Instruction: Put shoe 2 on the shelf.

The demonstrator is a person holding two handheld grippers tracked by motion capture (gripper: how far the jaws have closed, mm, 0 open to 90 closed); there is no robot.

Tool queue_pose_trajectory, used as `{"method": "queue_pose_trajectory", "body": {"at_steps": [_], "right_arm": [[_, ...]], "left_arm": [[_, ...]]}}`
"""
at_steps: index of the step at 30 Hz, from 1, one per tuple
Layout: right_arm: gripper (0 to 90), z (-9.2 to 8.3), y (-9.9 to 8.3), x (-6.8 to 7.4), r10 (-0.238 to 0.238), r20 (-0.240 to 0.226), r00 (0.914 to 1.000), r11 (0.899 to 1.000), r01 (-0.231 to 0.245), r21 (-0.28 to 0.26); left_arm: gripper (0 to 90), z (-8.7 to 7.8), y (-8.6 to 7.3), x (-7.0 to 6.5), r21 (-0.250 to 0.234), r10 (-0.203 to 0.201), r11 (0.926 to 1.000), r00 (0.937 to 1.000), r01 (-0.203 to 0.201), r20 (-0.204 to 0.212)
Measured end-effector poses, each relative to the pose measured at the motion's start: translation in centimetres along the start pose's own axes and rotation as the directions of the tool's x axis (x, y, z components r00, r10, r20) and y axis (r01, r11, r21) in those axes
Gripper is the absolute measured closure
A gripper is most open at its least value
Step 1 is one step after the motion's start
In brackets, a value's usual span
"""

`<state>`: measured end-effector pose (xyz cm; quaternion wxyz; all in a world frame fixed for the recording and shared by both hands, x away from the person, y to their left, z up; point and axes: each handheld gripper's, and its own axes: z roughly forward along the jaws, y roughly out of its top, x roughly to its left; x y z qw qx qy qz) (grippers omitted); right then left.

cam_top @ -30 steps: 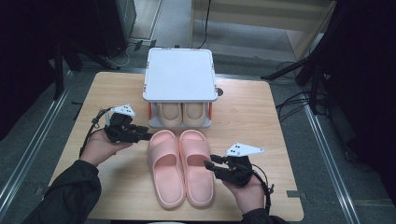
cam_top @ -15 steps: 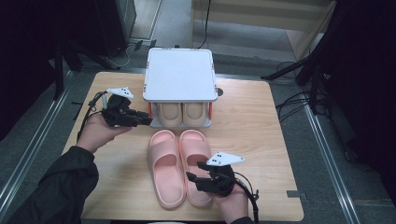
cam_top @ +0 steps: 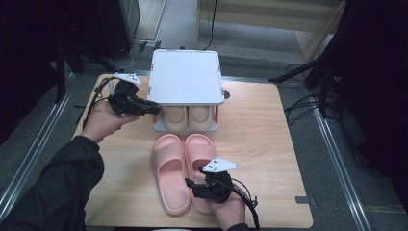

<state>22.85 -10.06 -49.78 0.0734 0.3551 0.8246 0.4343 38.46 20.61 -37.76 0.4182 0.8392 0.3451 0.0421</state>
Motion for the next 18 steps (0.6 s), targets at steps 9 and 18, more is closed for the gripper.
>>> {"method": "queue_pose_trajectory", "body": {"at_steps": [9, 18], "right_arm": [[34.6, 1.4, 0.1, -0.2, 0.030, 0.022, 0.9993, 1.000, -0.030, -0.006], [34.2, 3.2, 0.4, -0.7, 0.051, 0.053, 0.9973, 0.999, -0.051, 0.000]], "left_arm": [[67.5, -0.1, 1.4, 0.6, -0.014, 0.000, 0.9999, 0.9997, 0.000, -0.024], [73.4, 0.4, 2.6, 1.4, -0.008, 0.017, 0.9998, 0.9988, -0.017, -0.045]]}}
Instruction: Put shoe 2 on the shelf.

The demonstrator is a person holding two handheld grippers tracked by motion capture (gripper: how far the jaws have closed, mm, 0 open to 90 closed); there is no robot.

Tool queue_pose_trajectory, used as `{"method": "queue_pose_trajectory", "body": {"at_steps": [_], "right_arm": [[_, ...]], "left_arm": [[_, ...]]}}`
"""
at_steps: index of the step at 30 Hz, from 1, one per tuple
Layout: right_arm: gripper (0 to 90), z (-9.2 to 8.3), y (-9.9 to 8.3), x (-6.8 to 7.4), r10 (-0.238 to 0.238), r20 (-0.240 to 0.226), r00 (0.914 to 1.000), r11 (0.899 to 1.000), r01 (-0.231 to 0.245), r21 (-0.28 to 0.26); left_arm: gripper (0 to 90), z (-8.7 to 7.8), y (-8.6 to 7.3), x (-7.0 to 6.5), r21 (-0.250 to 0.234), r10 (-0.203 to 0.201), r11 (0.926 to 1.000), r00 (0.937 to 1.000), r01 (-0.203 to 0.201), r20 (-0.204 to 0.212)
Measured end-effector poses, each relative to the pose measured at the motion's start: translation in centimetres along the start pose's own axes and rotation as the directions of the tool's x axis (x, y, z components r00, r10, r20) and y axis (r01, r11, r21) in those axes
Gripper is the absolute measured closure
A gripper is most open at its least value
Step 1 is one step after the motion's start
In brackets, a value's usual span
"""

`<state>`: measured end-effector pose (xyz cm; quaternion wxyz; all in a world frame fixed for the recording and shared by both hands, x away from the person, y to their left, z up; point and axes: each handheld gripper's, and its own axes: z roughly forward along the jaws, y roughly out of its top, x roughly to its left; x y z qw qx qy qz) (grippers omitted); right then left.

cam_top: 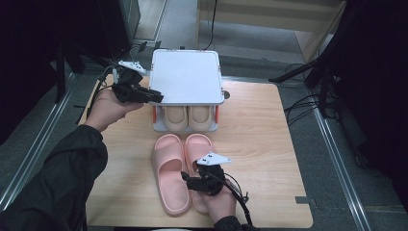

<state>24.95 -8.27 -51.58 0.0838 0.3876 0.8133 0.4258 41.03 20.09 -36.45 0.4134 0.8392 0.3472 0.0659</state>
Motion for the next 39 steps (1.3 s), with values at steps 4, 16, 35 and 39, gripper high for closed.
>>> {"method": "queue_pose_trajectory", "body": {"at_steps": [4, 16, 35, 39], "right_arm": [[32.3, 0.9, 0.2, 0.1, 0.016, 0.015, 0.9998, 1.000, -0.016, 0.012], [32.6, 2.5, 1.7, 1.1, 0.035, 0.096, 0.9948, 0.999, -0.035, -0.007], [60.1, 3.2, 2.3, 0.9, 0.056, 0.155, 0.9863, 0.998, -0.061, 0.027], [66.2, 2.9, 2.3, 0.5, 0.059, 0.153, 0.9865, 0.997, -0.065, 0.031]], "left_arm": [[73.8, 0.8, -0.2, 0.6, 0.010, -0.011, 0.9999, 0.9998, 0.011, -0.018], [73.9, 1.3, -0.5, 0.8, 0.003, -0.013, 0.9999, 0.9997, 0.013, -0.023], [74.6, 1.3, -0.5, 0.7, 0.003, -0.016, 0.9999, 0.9994, 0.016, -0.029], [75.2, 1.3, -0.5, 0.8, 0.002, -0.023, 0.9997, 0.9994, 0.023, -0.027]]}}
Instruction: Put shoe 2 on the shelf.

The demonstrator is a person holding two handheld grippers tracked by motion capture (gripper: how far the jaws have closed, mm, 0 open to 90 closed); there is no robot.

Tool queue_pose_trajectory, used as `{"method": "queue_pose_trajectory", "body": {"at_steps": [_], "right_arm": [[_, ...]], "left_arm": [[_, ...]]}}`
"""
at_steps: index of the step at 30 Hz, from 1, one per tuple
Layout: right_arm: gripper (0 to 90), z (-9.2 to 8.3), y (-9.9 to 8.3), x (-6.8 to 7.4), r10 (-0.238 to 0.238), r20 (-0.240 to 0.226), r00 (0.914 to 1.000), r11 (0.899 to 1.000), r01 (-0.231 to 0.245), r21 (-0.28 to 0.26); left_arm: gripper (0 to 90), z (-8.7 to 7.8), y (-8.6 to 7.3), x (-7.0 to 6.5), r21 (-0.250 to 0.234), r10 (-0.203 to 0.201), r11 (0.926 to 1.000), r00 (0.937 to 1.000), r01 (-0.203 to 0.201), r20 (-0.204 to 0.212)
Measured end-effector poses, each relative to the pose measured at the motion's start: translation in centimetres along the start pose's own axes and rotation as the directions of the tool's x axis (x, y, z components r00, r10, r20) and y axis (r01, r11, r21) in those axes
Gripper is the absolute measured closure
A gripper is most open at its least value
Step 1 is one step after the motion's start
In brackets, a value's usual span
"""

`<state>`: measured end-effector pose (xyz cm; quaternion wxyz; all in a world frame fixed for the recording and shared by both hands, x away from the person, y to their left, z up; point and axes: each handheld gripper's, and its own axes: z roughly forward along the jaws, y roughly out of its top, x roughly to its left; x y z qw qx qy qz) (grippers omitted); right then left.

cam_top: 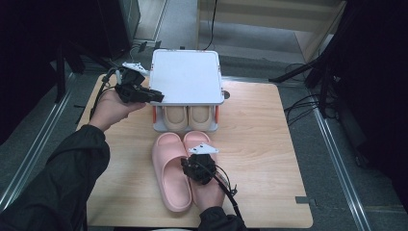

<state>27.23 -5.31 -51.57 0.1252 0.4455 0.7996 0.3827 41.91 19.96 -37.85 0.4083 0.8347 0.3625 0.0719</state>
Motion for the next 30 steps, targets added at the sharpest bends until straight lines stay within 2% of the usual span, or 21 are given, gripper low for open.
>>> {"method": "queue_pose_trajectory", "body": {"at_steps": [7, 9, 13, 17, 20, 21, 24, 27, 30], "right_arm": [[71.7, -0.3, 0.2, -0.4, -0.013, -0.036, 0.9993, 1.000, 0.014, 0.015], [73.8, -0.6, 0.3, -0.4, -0.039, -0.039, 0.9985, 0.999, 0.040, 0.023], [76.0, -1.0, 0.5, -0.8, -0.058, -0.083, 0.9949, 0.997, 0.061, 0.038], [76.1, -1.3, 0.5, -1.2, -0.102, -0.117, 0.9879, 0.993, 0.109, 0.055], [76.1, -1.7, 0.6, -1.3, -0.165, -0.160, 0.9733, 0.983, 0.176, 0.059], [76.1, -1.9, 0.6, -1.3, -0.172, -0.164, 0.9714, 0.981, 0.184, 0.062], [76.1, -2.8, 1.0, -1.4, -0.211, -0.192, 0.9585, 0.974, 0.223, 0.046], [76.2, -3.6, 1.6, -1.6, -0.217, -0.217, 0.9519, 0.972, 0.231, 0.041], [76.0, -4.6, 2.5, -1.9, -0.236, -0.247, 0.9399, 0.968, 0.250, 0.028]], "left_arm": [[75.7, 0.0, 0.0, 0.1, 0.003, -0.003, 1.0000, 1.0000, 0.003, 0.001], [75.8, 0.0, 0.0, 0.0, 0.002, -0.008, 1.0000, 1.0000, 0.008, 0.000], [75.9, 0.0, 0.1, 0.0, 0.004, -0.008, 1.0000, 1.0000, 0.008, -0.003], [75.9, 0.0, 0.1, 0.0, 0.004, -0.010, 0.9999, 0.9999, 0.010, -0.003], [75.7, 0.0, 0.1, 0.0, 0.005, -0.002, 1.0000, 1.0000, 0.002, -0.008], [75.4, 0.0, 0.1, 0.0, 0.006, -0.002, 1.0000, 1.0000, 0.002, -0.010], [73.9, -0.2, 0.1, 0.1, 0.009, -0.014, 0.9999, 0.9999, 0.014, -0.004], [70.6, -0.5, 0.1, 0.3, 0.004, -0.029, 0.9996, 0.9996, 0.029, -0.002], [67.4, -1.0, 0.0, 0.3, 0.005, -0.034, 0.9994, 0.9994, 0.034, -0.007]]}}
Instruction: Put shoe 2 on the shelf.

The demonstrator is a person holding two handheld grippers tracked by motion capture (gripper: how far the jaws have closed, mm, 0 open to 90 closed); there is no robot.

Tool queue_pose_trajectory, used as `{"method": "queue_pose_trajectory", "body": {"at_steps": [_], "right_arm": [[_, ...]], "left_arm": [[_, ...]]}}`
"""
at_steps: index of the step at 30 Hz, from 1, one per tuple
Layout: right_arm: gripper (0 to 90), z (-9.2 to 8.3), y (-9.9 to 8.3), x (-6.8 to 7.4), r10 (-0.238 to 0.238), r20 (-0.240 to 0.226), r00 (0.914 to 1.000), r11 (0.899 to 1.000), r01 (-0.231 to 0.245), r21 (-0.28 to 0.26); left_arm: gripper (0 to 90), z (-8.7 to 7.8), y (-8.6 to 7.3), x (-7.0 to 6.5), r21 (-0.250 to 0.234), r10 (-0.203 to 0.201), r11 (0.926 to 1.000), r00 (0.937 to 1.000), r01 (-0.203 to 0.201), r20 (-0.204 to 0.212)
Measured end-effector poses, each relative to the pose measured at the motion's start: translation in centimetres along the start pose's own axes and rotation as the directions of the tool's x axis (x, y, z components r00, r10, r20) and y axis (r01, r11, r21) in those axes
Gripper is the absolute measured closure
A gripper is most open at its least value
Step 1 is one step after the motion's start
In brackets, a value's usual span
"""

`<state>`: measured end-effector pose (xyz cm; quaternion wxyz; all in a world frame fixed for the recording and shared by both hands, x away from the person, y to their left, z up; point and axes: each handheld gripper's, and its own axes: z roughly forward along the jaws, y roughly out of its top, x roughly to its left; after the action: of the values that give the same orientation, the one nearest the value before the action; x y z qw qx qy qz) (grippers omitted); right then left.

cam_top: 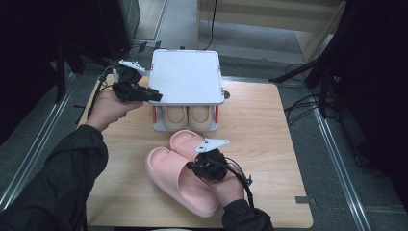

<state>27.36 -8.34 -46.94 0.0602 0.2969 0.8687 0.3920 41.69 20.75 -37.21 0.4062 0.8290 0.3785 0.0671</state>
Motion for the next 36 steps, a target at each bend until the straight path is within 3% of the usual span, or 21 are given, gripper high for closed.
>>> {"method": "queue_pose_trajectory", "body": {"at_steps": [7, 13, 15, 24, 34, 36], "right_arm": [[75.9, -2.4, 1.8, -1.0, -0.021, -0.041, 0.9989, 1.000, 0.021, -0.007], [75.7, -4.2, 3.5, -1.4, -0.049, -0.061, 0.9970, 0.999, 0.048, -0.008], [75.6, -4.7, 4.1, -1.6, -0.063, -0.074, 0.9952, 0.998, 0.062, -0.013], [75.4, -7.1, 7.4, -2.4, -0.110, -0.080, 0.9907, 0.994, 0.109, -0.016], [75.4, -8.9, 10.9, -4.1, -0.093, -0.079, 0.9925, 0.995, 0.090, -0.032], [75.4, -9.0, 11.7, -4.6, -0.084, -0.070, 0.9940, 0.996, 0.082, -0.030]], "left_arm": [[58.6, -2.1, -1.1, -0.3, -0.018, -0.008, 0.9998, 0.9998, 0.008, -0.018], [48.2, -3.4, -3.2, -0.6, -0.016, -0.039, 0.9991, 0.9988, 0.038, -0.031], [44.9, -3.4, -4.1, -0.5, -0.013, -0.051, 0.9986, 0.9974, 0.051, -0.051], [40.3, -3.3, -8.2, -0.3, -0.036, -0.083, 0.9960, 0.9951, 0.081, -0.053], [40.1, -2.8, -12.1, -1.0, -0.061, -0.135, 0.9895, 0.9889, 0.131, -0.063], [40.0, -2.7, -12.6, -1.3, -0.054, -0.131, 0.9905, 0.9891, 0.127, -0.069]]}}
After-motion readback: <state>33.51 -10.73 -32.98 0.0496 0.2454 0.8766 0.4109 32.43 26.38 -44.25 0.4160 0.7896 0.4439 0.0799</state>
